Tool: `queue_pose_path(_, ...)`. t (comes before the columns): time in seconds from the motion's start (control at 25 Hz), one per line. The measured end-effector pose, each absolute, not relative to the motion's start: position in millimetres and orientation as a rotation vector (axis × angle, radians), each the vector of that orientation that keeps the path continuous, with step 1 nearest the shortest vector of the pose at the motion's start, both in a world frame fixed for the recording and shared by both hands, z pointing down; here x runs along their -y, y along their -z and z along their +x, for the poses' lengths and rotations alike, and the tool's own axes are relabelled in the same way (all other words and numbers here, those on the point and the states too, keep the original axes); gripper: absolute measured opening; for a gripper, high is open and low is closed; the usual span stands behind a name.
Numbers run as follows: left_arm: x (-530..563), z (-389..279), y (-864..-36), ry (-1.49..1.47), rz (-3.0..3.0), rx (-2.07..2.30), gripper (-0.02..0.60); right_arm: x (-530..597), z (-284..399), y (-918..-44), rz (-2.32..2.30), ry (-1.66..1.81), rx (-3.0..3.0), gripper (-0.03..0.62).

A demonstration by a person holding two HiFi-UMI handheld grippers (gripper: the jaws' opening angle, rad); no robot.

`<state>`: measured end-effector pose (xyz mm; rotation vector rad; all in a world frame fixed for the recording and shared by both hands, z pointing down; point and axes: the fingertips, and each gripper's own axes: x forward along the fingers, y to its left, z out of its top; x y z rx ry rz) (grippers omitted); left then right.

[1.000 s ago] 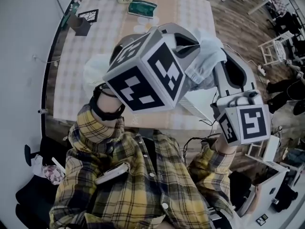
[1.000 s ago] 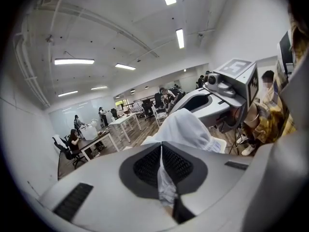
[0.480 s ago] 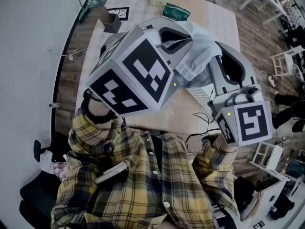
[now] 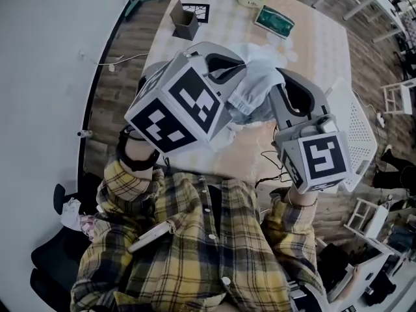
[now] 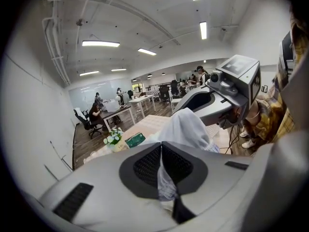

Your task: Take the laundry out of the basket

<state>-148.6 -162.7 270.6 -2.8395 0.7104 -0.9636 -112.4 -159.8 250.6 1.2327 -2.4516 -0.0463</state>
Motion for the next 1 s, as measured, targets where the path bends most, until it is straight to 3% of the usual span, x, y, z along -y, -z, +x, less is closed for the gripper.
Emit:
queue_pose_path(0.44,158,-187,-406,1.146,-2.965,-0.755,0.031,157,-137,-389,1.206,-0.248,2.344,0.054)
queue_pose_path(1.0,151,-210,-516,1.231,-3.057,-0.902,0.036,148,-147,-520,1.165,-0.494,2.228,0.071)
